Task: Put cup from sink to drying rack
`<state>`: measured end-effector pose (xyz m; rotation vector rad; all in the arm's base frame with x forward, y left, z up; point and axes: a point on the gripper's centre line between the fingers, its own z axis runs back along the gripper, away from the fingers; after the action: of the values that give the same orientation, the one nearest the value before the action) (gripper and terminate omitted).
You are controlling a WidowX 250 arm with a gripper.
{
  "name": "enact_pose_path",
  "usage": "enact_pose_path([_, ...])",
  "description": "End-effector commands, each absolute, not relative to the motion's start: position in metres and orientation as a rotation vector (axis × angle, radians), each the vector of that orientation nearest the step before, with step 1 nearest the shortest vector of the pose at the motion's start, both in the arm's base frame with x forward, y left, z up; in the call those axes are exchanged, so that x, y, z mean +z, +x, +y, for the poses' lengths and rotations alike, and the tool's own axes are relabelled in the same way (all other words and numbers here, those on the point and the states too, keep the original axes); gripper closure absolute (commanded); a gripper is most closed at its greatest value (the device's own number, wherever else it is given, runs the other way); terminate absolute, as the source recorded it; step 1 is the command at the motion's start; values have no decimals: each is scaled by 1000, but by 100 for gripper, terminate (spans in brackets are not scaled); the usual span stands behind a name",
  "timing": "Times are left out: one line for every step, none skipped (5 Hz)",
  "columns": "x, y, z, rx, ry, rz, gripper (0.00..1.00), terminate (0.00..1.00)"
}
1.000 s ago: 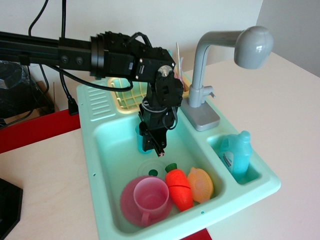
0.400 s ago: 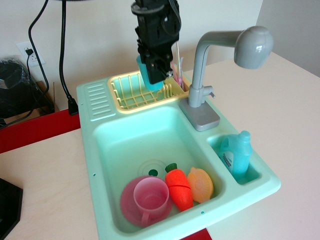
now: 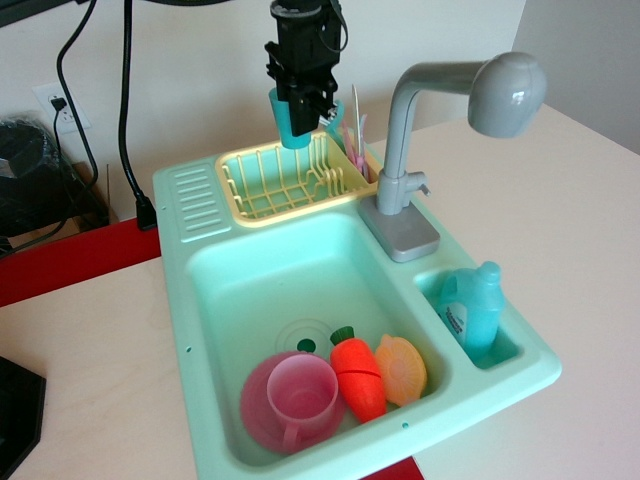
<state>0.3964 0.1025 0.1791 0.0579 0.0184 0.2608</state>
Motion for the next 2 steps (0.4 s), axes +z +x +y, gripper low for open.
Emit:
enact_pose_path([179, 400, 129, 293, 65, -2, 100, 0])
enact_pose_path([162, 400, 131, 293, 62, 24, 100, 0])
